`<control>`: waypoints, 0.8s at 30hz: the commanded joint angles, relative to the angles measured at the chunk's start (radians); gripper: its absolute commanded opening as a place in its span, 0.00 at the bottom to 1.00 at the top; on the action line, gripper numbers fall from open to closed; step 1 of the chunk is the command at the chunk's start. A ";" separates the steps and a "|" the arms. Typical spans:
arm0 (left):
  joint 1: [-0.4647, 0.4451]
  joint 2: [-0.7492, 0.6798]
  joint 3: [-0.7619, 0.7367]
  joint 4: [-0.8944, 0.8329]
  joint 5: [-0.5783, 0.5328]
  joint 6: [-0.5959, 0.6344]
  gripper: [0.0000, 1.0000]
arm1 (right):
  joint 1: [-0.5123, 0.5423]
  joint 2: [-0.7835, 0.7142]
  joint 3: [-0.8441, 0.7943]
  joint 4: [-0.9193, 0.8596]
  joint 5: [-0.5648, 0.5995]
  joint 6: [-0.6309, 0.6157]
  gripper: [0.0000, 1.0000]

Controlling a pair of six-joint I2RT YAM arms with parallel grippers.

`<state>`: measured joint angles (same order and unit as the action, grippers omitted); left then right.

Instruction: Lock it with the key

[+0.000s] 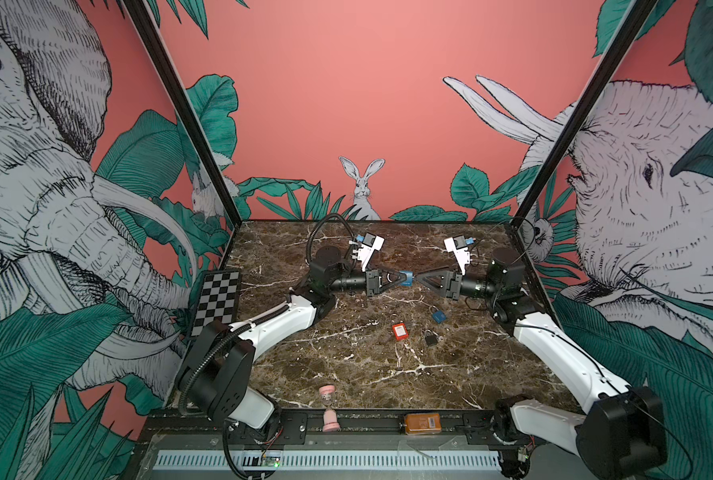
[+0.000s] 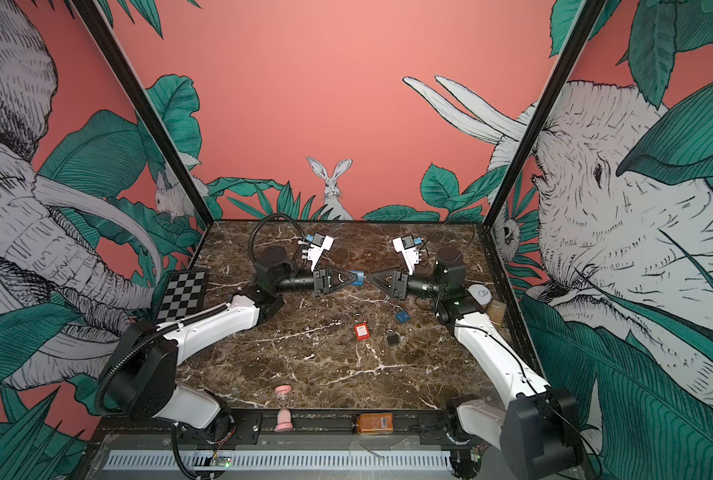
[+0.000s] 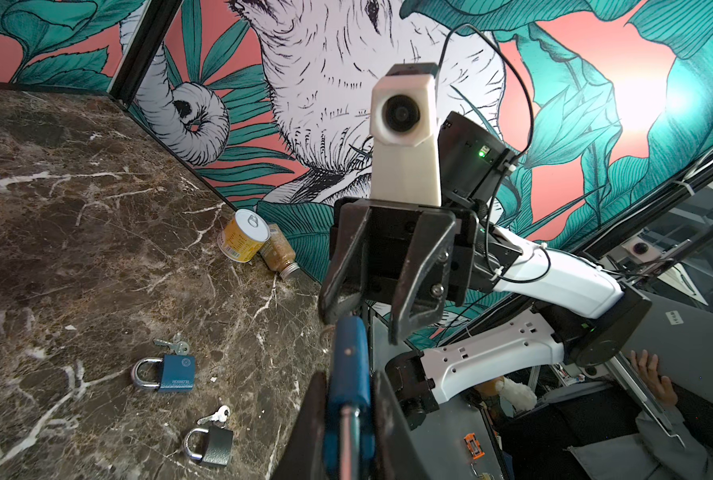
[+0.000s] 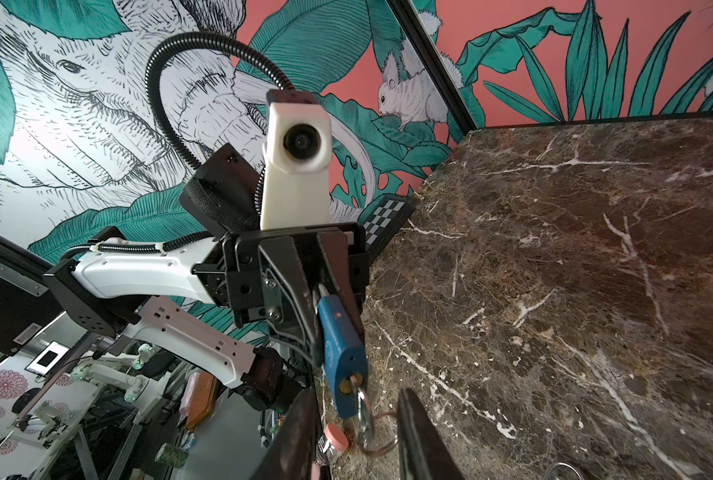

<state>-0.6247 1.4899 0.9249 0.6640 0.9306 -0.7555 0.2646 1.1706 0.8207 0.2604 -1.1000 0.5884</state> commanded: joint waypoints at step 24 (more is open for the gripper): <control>0.007 -0.059 -0.023 0.050 -0.013 0.005 0.00 | 0.032 0.009 -0.018 0.067 -0.037 0.011 0.15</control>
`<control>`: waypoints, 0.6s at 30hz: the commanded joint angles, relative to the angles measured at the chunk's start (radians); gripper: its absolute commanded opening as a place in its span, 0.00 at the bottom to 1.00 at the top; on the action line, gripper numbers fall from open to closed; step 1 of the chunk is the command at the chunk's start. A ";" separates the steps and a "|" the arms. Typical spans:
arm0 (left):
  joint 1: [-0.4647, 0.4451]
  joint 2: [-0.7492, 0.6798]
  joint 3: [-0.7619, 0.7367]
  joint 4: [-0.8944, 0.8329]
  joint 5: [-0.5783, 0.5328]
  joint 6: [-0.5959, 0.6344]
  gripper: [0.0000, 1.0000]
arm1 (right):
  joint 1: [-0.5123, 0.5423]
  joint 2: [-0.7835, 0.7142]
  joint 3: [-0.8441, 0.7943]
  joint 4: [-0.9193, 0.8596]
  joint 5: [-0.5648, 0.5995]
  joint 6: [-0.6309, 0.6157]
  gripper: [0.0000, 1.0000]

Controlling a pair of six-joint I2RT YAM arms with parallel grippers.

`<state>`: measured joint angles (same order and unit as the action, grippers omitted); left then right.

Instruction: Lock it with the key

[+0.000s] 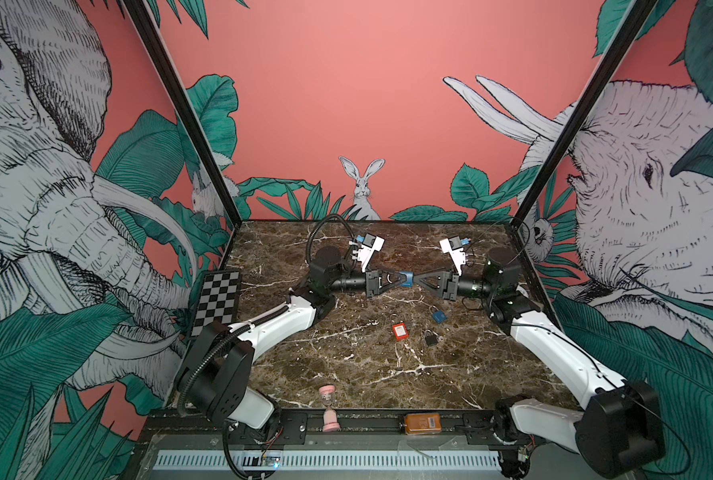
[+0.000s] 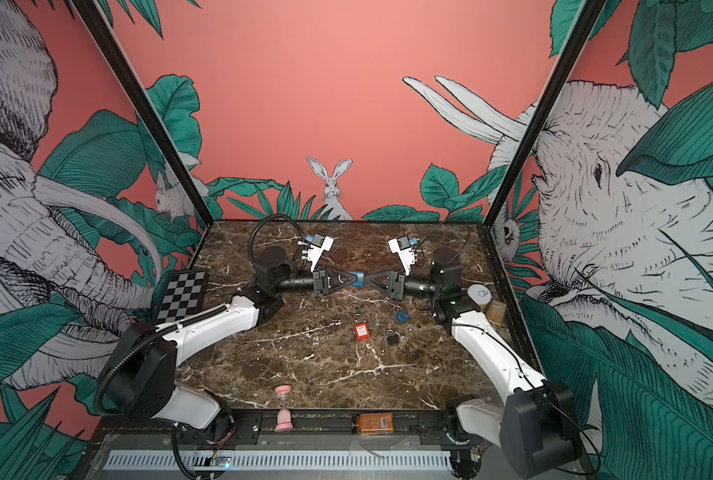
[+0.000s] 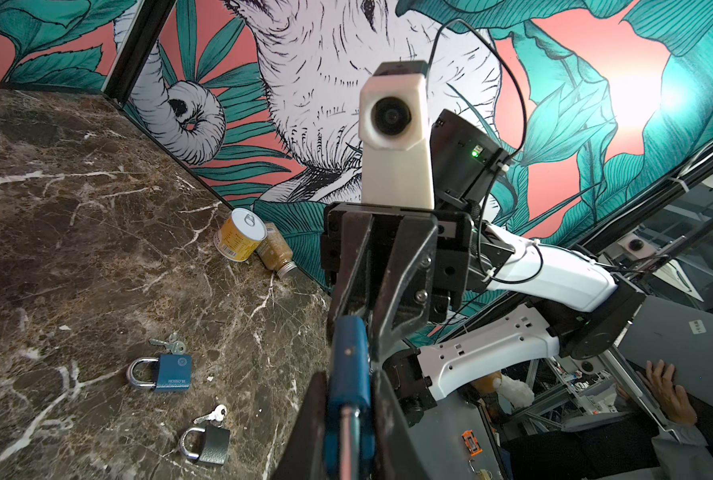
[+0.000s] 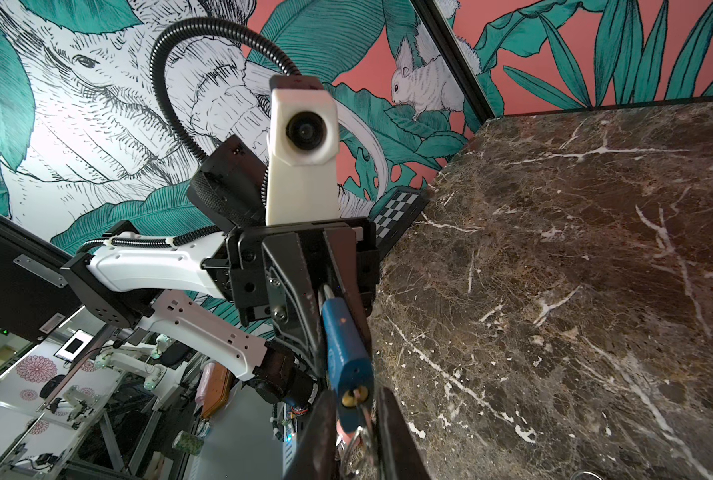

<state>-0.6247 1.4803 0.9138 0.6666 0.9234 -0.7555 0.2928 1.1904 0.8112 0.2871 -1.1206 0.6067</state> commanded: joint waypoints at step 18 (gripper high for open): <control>0.020 -0.079 -0.042 0.047 -0.052 0.024 0.00 | -0.019 -0.007 -0.035 0.086 -0.020 0.016 0.00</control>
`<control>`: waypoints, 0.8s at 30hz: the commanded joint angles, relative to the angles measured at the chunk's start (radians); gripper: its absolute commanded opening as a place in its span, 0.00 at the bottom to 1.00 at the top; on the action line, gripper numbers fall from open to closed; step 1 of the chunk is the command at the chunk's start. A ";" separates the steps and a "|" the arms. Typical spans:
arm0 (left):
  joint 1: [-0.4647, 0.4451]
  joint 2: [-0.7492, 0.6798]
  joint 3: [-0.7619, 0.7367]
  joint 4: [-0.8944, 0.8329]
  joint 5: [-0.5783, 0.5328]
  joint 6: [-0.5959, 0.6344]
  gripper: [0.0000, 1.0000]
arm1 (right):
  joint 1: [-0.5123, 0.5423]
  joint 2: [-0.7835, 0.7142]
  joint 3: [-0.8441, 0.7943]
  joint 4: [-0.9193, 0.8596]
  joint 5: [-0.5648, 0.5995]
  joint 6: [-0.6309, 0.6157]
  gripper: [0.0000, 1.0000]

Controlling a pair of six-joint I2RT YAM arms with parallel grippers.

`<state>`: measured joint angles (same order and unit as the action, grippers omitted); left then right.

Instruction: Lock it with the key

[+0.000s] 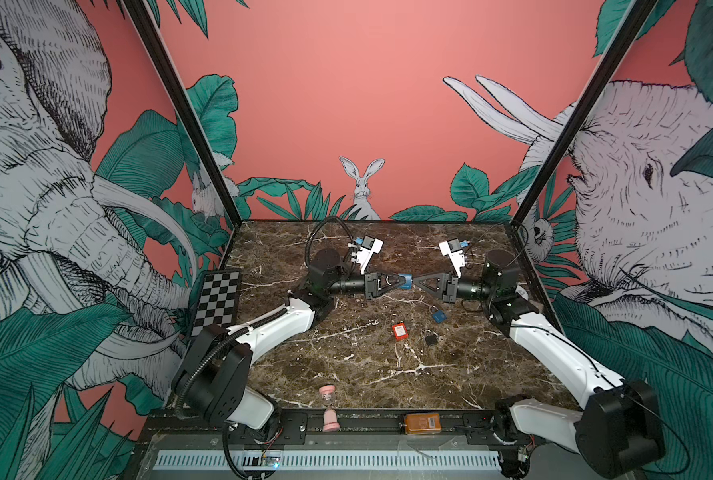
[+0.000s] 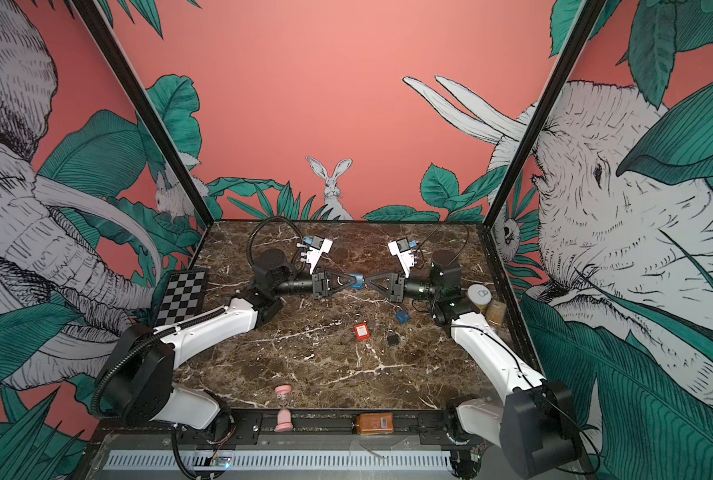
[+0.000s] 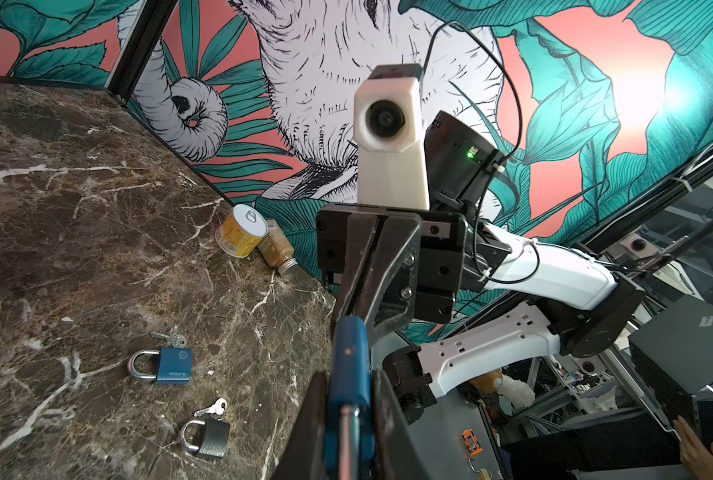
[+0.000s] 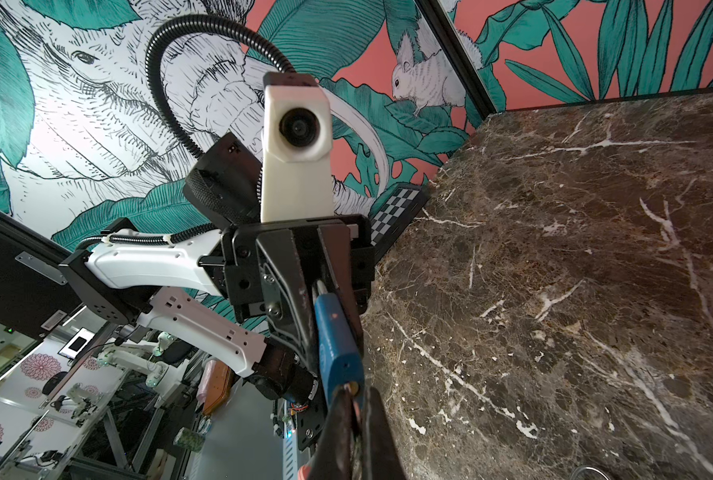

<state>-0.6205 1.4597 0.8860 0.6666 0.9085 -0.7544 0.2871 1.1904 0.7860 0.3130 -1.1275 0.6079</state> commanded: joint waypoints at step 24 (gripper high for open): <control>0.044 -0.111 -0.048 0.034 -0.062 0.047 0.00 | -0.053 -0.022 -0.035 0.108 -0.046 0.046 0.00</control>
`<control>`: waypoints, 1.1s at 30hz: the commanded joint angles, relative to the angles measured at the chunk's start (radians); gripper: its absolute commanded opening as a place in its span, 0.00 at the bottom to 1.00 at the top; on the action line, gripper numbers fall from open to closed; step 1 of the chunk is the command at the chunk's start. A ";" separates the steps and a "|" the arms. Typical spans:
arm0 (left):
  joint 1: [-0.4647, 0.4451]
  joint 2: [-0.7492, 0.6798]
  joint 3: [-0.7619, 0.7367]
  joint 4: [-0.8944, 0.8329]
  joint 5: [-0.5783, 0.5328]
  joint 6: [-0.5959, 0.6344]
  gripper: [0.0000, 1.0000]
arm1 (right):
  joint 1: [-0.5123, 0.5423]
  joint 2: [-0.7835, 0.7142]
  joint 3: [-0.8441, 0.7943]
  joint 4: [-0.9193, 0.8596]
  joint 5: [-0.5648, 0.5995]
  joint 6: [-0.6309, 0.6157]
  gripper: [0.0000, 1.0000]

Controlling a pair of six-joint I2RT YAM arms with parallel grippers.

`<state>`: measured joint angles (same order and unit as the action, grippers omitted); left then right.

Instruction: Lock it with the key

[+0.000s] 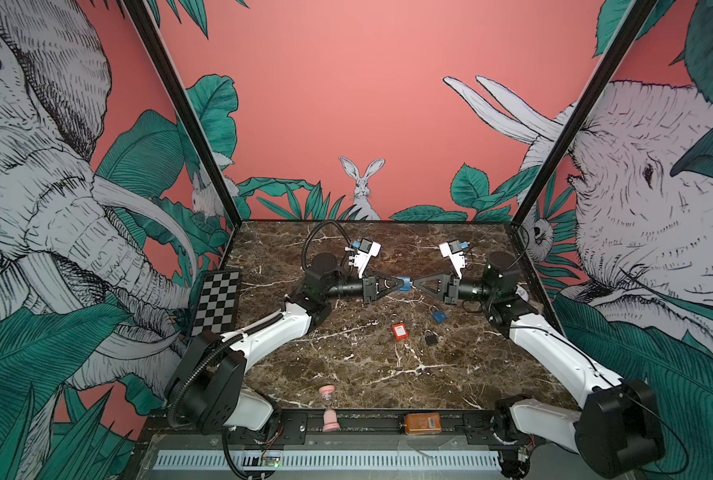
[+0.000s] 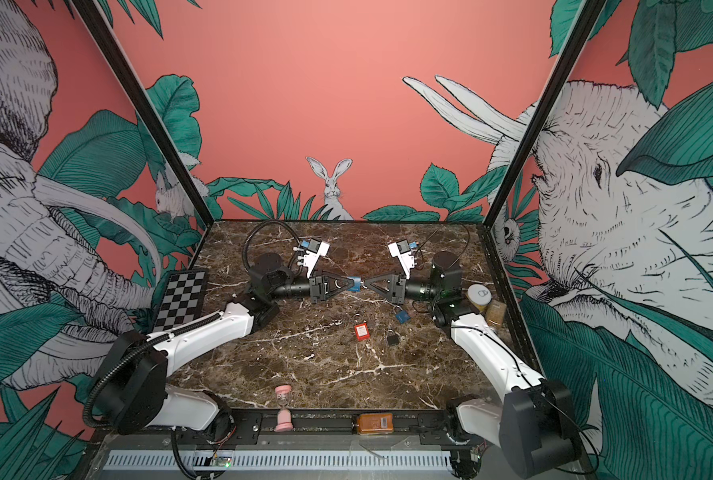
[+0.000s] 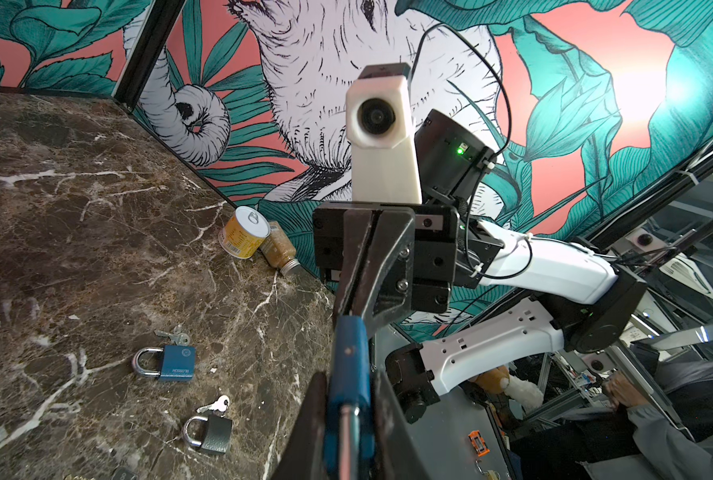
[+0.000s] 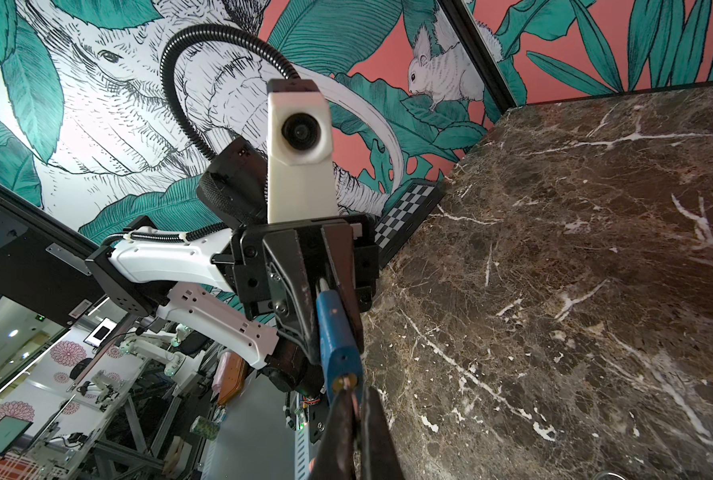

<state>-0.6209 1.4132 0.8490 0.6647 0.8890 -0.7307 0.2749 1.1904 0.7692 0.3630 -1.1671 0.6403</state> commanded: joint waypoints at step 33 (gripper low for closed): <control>0.049 0.117 0.276 -1.100 -0.092 0.655 0.00 | 0.151 0.015 -0.052 -0.038 0.567 -0.009 0.00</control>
<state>-0.5732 1.5246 1.1149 -0.2726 0.7704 -0.1898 0.3740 1.1885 0.7273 0.2436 -0.7559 0.6247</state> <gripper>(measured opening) 0.162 0.048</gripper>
